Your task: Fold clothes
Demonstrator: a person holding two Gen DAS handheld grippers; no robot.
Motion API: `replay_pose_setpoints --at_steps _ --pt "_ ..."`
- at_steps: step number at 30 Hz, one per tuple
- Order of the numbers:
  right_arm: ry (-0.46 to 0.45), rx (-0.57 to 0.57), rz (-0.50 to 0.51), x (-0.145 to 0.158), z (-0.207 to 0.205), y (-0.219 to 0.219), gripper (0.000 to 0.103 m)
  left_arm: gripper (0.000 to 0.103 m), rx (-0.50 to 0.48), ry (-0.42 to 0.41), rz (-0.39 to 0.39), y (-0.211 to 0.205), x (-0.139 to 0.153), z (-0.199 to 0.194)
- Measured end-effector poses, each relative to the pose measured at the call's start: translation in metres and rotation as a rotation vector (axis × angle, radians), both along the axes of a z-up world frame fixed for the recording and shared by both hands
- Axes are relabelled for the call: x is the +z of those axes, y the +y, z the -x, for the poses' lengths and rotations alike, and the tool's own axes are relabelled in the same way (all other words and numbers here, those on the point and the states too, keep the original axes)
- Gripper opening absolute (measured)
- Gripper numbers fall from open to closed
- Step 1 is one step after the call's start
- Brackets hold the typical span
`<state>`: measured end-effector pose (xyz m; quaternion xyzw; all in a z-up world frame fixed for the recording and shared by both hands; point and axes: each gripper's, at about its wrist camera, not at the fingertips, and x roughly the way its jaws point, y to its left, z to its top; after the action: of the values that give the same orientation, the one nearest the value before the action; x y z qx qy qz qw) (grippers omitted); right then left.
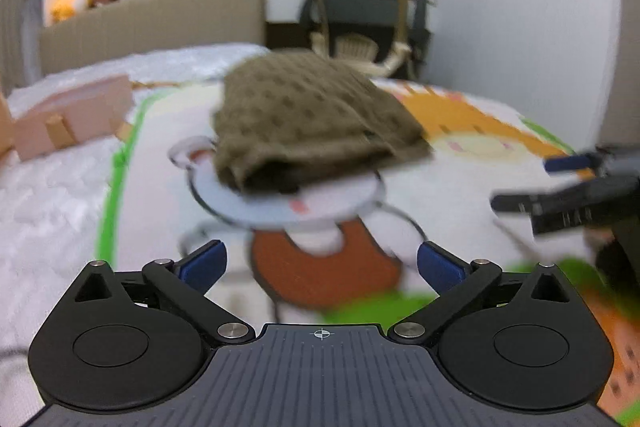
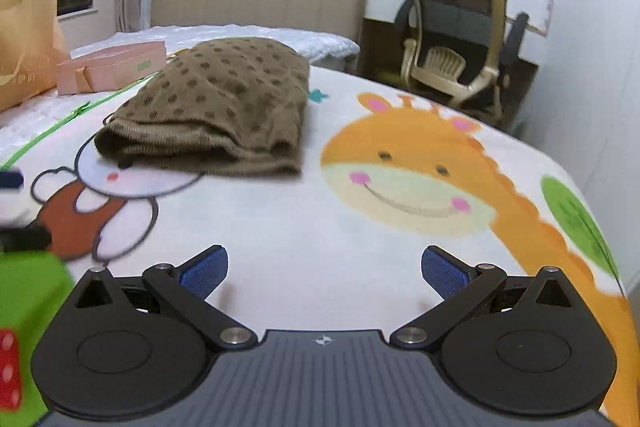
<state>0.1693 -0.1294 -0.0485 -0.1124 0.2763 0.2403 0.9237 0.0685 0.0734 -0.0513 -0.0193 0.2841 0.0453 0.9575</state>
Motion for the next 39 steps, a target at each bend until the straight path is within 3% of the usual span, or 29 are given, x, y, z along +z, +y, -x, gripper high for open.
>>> replay_pose_setpoints --at_steps 5,11,39 --pt "0.066 -0.03 0.022 -0.008 -0.005 -0.002 0.103 0.103 0.014 -0.027 -0.031 -0.007 0.001 0.004" --pt "0.116 -0.028 -0.04 -0.009 -0.012 -0.011 0.103 0.103 0.054 -0.061 -0.016 -0.003 0.002 0.008" --pt "0.114 -0.028 -0.033 -0.011 -0.011 -0.01 0.103 0.103 0.087 -0.032 0.026 0.005 0.0 0.004"
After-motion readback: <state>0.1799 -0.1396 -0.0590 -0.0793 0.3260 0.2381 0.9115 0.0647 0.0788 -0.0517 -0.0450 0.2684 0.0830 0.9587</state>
